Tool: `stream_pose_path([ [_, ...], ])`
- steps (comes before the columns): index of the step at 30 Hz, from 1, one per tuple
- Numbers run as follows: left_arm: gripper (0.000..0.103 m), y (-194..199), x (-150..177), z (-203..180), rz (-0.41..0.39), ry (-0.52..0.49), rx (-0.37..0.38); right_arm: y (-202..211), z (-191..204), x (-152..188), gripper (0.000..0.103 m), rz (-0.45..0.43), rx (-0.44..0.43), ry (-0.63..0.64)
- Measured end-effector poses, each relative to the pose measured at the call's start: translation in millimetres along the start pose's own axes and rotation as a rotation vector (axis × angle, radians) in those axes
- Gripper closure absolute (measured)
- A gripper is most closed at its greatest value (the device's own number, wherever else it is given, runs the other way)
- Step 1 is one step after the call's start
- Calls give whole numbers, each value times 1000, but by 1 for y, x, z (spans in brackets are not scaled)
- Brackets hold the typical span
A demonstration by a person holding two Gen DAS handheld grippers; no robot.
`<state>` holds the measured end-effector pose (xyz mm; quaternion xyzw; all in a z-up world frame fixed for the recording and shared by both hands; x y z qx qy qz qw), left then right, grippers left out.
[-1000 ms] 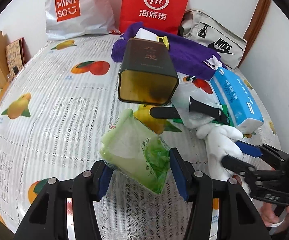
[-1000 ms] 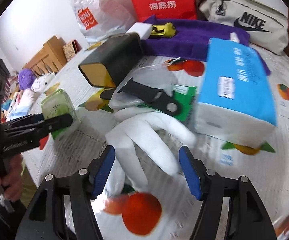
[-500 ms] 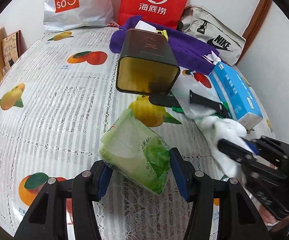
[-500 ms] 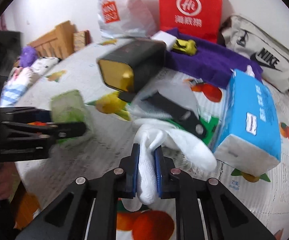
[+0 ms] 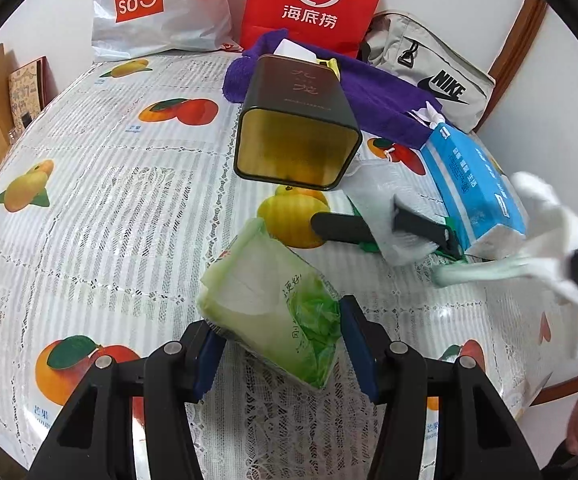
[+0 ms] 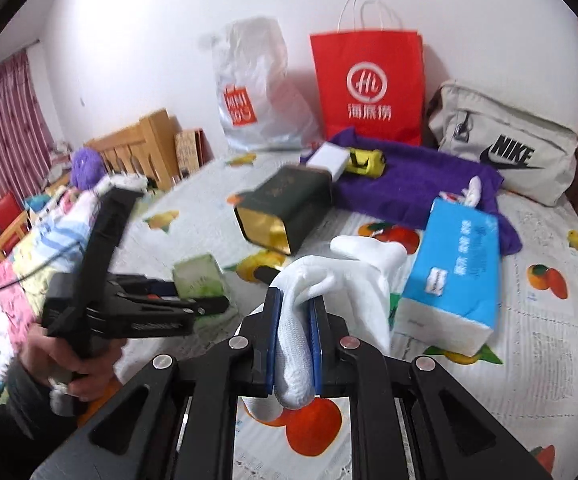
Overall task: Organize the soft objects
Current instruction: 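Carry the green pack with the left tool while the right tool carries the glove to the towel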
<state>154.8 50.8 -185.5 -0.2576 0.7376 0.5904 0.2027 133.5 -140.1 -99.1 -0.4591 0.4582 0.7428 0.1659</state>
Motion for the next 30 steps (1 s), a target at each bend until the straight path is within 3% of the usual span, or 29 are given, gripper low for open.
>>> stream_pose_path([
  [5,50,7,1,-5,-11,-13,7,25,-13,3,90,-27,54,2],
  [13,48,0,5,-12,12,-21,-3,40,-55,39,90,45,145,-65],
  [24,44,-5,5,-11,-2,-29,8,7,-68,84,89,159,138,-104],
  [30,52,-2,0,-13,-9,-40,12,-5,-71,96,89,206,109,-126],
])
Point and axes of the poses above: each gripper's, at about its wrist camera, not at the fingertips, and y roughly against the way its jaws point, z to its left, x to its underside, the point moved 4 cm from there along -y, roughly the way its jaws point, and after that the axes turned 8 degrees about -z, right-handed, at the moved point
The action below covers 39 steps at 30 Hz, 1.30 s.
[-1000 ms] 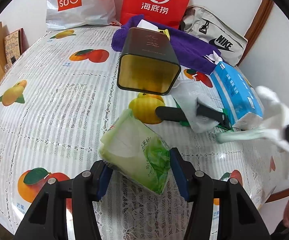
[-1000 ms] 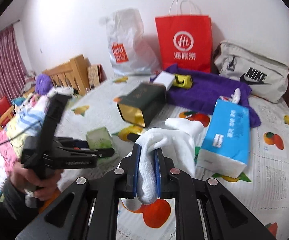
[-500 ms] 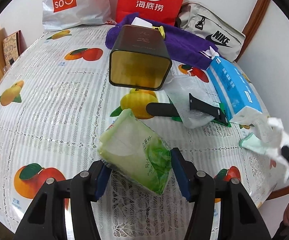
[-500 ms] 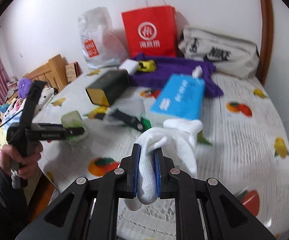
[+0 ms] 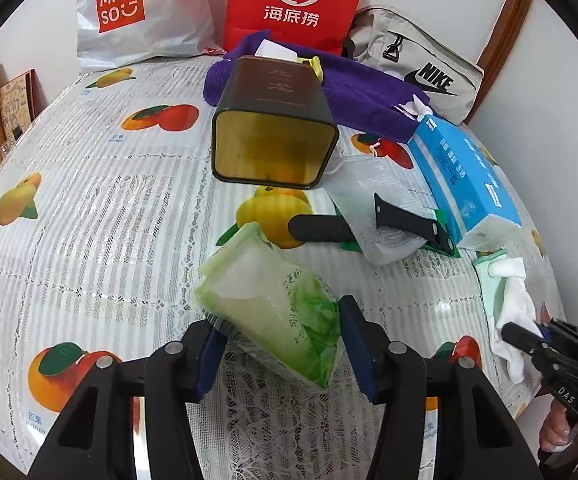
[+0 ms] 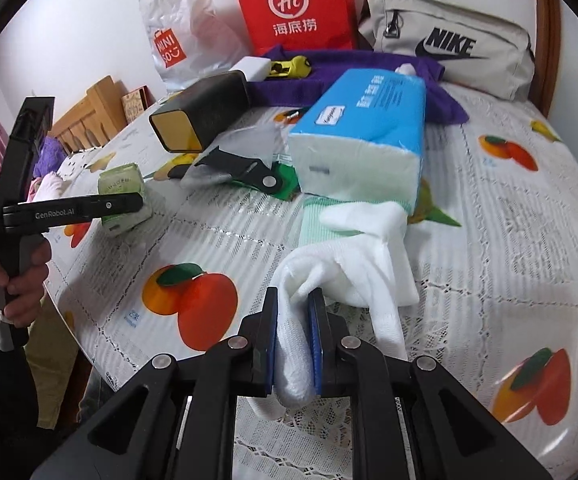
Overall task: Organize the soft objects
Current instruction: 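Carry the green pack with the left tool while the right tool carries the glove to the towel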
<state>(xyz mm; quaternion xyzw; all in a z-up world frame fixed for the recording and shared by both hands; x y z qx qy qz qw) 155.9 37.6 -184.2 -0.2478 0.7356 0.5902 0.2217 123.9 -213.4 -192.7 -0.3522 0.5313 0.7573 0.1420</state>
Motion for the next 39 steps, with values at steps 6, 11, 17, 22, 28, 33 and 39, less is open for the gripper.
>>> stream_pose_path([
  [6,53,13,-15,-9,-24,-3,26,14,0,-10,89,-37,-23,1],
  [11,53,25,-30,-12,-45,22,60,34,6,-27,89,-88,-85,-6],
  [17,53,34,-53,-13,-61,48,84,51,14,-55,89,-140,-108,20],
  [22,53,40,-73,-15,-79,39,79,59,19,-82,89,-175,-117,42],
  [28,53,41,-94,-15,-92,39,88,67,25,-115,89,-232,-136,76],
  [33,53,35,-113,-17,-105,24,70,68,20,-147,89,-285,-114,89],
  [39,52,20,-130,-22,-93,3,72,50,6,-181,89,-297,-68,94],
])
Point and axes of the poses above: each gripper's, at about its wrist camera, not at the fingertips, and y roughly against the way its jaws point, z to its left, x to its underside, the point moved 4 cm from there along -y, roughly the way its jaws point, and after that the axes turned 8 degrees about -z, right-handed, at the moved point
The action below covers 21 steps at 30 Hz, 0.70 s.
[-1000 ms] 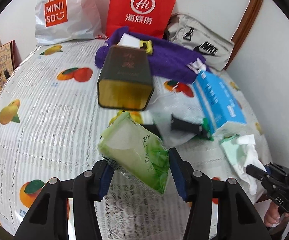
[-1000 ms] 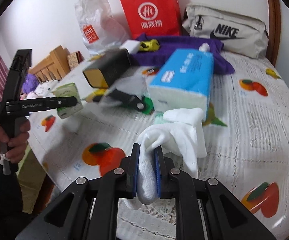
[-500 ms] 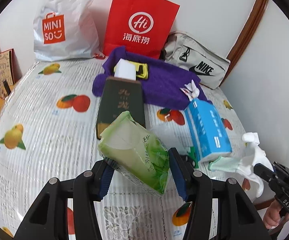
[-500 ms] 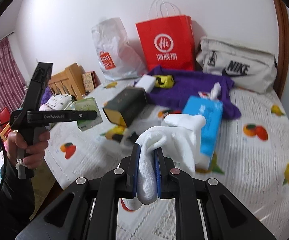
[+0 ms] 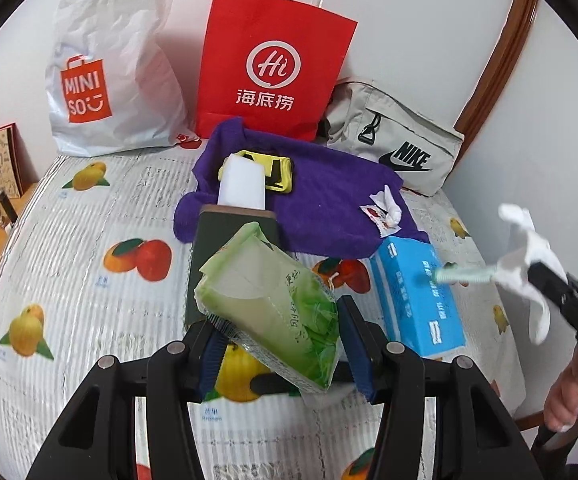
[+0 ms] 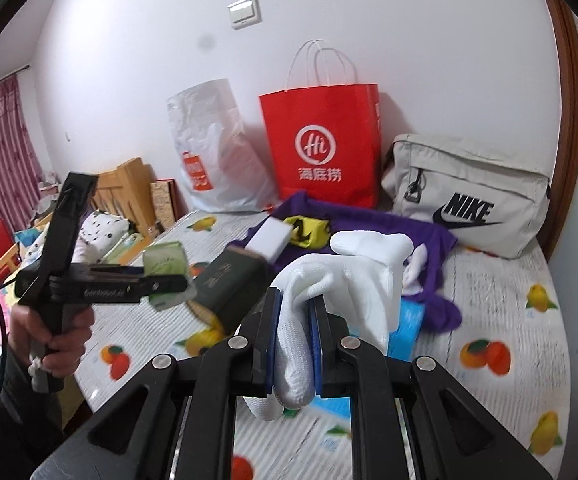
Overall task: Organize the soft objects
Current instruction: 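Carry the green pack with the left tool while the right tool carries the glove to the towel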
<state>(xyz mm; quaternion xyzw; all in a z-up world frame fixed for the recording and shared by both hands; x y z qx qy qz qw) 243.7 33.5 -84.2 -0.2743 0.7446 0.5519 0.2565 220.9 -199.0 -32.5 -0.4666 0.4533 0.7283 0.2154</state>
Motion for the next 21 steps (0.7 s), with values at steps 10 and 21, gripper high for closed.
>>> stream_pose_path([
  [10,52,-35,-28,15,27,9,-15,-66,-31,-29,89,13,25,-7],
  [21,52,-68,-51,31,54,24,-26,-146,-57,-40,89,82,25,-27],
])
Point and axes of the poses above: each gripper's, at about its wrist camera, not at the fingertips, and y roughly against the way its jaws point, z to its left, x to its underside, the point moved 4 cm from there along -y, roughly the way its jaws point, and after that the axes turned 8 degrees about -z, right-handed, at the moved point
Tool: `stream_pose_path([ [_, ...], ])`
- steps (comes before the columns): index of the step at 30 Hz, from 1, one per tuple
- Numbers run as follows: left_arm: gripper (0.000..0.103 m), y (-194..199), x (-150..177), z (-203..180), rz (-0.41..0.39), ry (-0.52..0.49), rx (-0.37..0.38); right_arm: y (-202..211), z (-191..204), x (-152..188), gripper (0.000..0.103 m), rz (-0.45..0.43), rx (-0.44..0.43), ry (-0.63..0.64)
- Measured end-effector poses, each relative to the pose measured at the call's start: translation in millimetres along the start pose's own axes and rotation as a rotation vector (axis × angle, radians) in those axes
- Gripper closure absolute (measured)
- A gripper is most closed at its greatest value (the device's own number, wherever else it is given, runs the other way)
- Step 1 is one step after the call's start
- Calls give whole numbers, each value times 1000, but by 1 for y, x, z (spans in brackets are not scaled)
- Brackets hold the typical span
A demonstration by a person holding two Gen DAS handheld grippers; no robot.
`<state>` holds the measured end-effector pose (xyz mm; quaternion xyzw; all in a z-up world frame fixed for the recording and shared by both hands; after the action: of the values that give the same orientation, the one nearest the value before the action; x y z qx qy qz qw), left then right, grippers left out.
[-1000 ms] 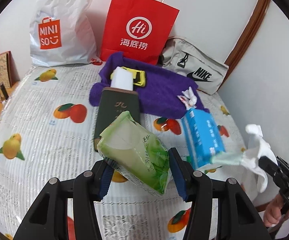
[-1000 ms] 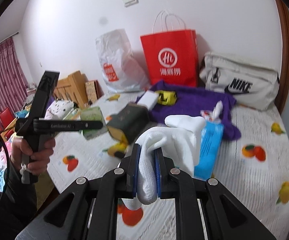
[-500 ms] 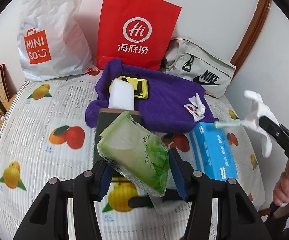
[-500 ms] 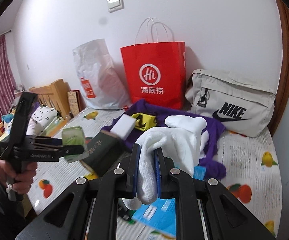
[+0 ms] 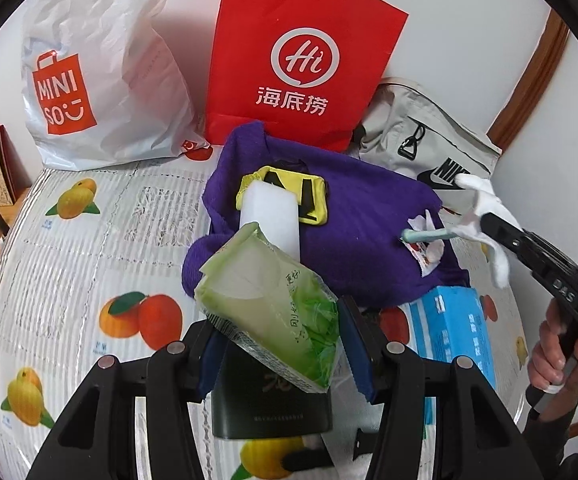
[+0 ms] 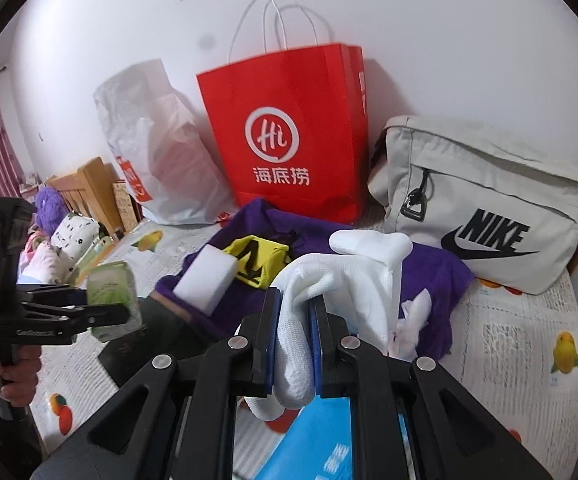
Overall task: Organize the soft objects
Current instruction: 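Carry the green pack with the left tool while the right tool carries the glove to the towel, then lower and release the green pack on the towel while the right tool releases the glove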
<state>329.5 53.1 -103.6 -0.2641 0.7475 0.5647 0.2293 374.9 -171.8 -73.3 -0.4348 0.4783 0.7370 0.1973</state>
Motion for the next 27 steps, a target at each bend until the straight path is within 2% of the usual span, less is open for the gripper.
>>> stream_pose_path([
  [9,52,-17,-12,3,9,4,0,-53,-10,-15,87,17,1,22],
  [14,52,-25,-15,5,20,2,-7,-94,-22,12,84,207,5,-3],
  [17,52,-30,-18,5,26,2,-12,-100,-27,24,83,250,12,-8],
  [20,52,-33,-20,4,28,8,-12,-100,-32,27,71,260,16,-17],
  [21,52,-34,-20,3,31,7,-13,-100,-33,29,61,266,21,-16],
  [22,52,-35,-20,3,33,9,-14,-100,-35,30,56,268,29,-12],
  [27,52,-39,-19,-2,47,4,-11,-96,-45,36,56,283,72,-8],
])
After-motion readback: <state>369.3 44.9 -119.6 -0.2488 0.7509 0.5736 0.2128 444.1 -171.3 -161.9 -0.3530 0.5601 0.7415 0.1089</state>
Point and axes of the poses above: each gripper's, at about its wrist camera, not at the fingertips, and y roughly against the way its jaws point, z to its left, x to its underside, the point moved 4 cm from there along -y, roughly the way its jaws point, and after that the axes turned 8 degrees about -z, right-handed, at the moved point
